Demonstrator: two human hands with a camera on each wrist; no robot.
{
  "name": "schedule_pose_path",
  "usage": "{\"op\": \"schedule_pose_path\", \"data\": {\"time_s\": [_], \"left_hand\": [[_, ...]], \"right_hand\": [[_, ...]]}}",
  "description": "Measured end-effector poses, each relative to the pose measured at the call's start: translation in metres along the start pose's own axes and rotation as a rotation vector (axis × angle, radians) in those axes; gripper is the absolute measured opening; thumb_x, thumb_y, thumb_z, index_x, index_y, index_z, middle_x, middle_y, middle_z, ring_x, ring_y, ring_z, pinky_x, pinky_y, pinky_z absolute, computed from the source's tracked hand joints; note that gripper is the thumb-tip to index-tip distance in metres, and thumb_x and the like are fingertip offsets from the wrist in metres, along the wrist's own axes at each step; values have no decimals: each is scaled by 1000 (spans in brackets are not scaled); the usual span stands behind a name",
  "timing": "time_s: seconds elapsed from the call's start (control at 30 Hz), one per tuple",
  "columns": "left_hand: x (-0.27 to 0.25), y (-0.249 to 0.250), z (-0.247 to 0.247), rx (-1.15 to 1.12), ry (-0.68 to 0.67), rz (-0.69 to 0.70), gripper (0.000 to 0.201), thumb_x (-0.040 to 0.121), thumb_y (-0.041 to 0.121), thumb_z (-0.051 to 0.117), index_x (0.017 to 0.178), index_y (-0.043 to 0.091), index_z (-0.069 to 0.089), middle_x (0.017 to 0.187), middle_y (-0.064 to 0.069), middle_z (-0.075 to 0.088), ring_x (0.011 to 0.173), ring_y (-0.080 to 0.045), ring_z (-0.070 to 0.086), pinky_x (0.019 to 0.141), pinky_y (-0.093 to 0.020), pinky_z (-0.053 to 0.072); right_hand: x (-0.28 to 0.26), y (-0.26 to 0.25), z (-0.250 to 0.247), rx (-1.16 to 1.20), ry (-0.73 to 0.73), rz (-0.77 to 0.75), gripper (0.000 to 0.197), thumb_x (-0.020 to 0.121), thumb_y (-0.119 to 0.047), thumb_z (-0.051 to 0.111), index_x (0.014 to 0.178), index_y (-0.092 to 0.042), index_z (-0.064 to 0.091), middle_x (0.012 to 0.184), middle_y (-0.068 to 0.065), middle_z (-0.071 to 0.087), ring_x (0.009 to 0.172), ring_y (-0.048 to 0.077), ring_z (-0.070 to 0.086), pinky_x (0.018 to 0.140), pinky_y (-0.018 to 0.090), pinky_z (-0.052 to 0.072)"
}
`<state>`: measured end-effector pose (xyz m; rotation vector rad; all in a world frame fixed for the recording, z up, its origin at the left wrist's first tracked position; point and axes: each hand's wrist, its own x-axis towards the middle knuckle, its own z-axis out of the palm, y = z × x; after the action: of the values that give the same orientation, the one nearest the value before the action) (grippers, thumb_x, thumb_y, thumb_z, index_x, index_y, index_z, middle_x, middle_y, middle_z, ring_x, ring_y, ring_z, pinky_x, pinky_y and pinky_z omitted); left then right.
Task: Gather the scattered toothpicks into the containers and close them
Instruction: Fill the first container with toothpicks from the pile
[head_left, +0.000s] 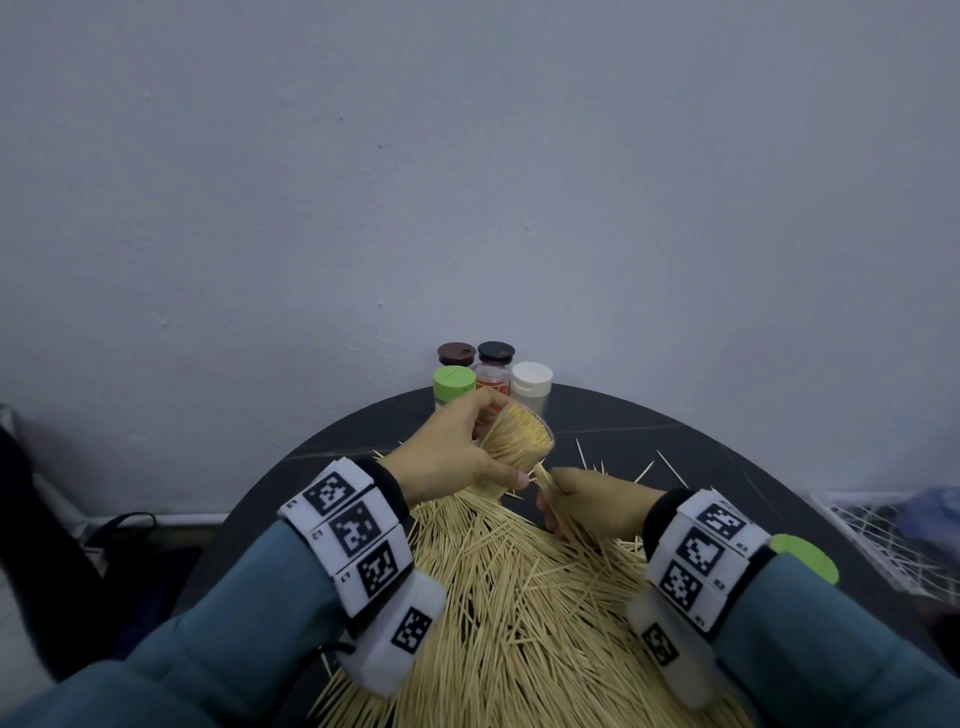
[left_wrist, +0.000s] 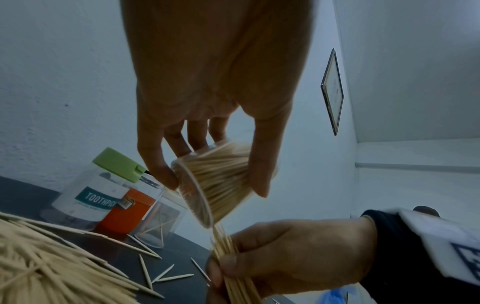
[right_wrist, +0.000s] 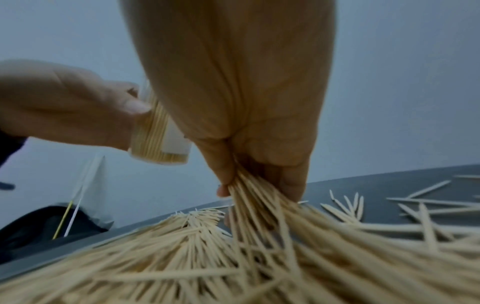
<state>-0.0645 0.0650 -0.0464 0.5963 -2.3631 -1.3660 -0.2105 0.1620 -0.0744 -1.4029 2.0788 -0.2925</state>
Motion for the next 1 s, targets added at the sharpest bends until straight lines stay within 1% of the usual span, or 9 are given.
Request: {"op": "schedule_pose_path", "data": {"time_s": [0.1, 0.2, 0.27, 0.4, 0.5, 0.57, 0.67, 0.83, 1.0], "left_hand": [[0, -2, 1, 7, -26, -8, 61, 71, -2, 76, 123, 17, 50, 105, 8, 57, 93, 1, 52, 68, -8, 43], [1, -5, 1, 11, -48, -11, 59, 72, -6, 73, 121, 18, 51, 110, 3, 58, 96, -1, 53, 67, -7, 45], [1, -5, 1, -8, -63, -16, 59, 72, -8, 72, 120, 19, 51, 111, 3, 58, 99, -3, 54, 67, -7, 47], [2, -6, 1, 0, -79, -28, 59, 72, -6, 72, 119, 22, 51, 110, 7, 57, 102, -3, 55, 70, -9, 46], [3, -8, 2, 32, -76, -35, 60, 70, 2, 77, 120, 22, 51, 114, 2, 58, 106, -10, 55, 79, -15, 44], [2, -7, 2, 51, -75, -31, 60, 69, 9, 81, 120, 21, 51, 112, 3, 59, 102, -9, 55, 76, -13, 43], [1, -5, 4, 68, -79, -46, 58, 71, 14, 81, 120, 21, 51, 108, 7, 56, 95, -5, 54, 67, -10, 41], [2, -4, 7, 99, -92, -65, 57, 71, 20, 81, 119, 23, 50, 107, 9, 56, 93, -1, 53, 67, -10, 42], [0, -4, 10, 114, -101, -60, 55, 71, 19, 81, 115, 26, 50, 101, 13, 54, 90, 1, 52, 64, -4, 42]], "right_hand": [[0, 2, 1, 213, 46, -36, 26, 101, -9, 24, 84, -17, 43, 77, -3, 57, 74, 13, 53, 75, 27, 45], [-1, 1, 2, 449, 80, -61, 21, 102, -9, 24, 91, -10, 41, 73, 1, 53, 64, 10, 53, 64, 19, 45], [0, 1, 3, 571, 109, -58, 20, 103, -12, 25, 93, -10, 42, 71, 0, 49, 62, 9, 51, 59, 16, 43], [5, 4, 2, 823, 162, -103, 22, 102, -10, 26, 90, -8, 44, 67, 1, 45, 56, 9, 48, 64, 21, 48], [5, 4, -2, 1016, 234, -142, 24, 102, -10, 25, 87, -8, 43, 67, 2, 43, 57, 12, 45, 65, 24, 49], [1, 1, -6, 1138, 290, -173, 22, 102, -10, 25, 88, -8, 42, 66, 3, 42, 59, 13, 44, 63, 24, 48], [-4, -2, -12, 1239, 380, -231, 24, 102, -10, 24, 86, -10, 42, 66, 3, 40, 59, 13, 42, 60, 23, 43], [-12, -3, -26, 1393, 503, -315, 26, 102, -8, 23, 86, -10, 42, 66, 2, 36, 57, 12, 36, 56, 22, 35], [-20, -16, -38, 1540, 555, -461, 25, 102, -8, 24, 84, -12, 41, 60, -2, 37, 48, 5, 38, 46, 16, 37]]}}
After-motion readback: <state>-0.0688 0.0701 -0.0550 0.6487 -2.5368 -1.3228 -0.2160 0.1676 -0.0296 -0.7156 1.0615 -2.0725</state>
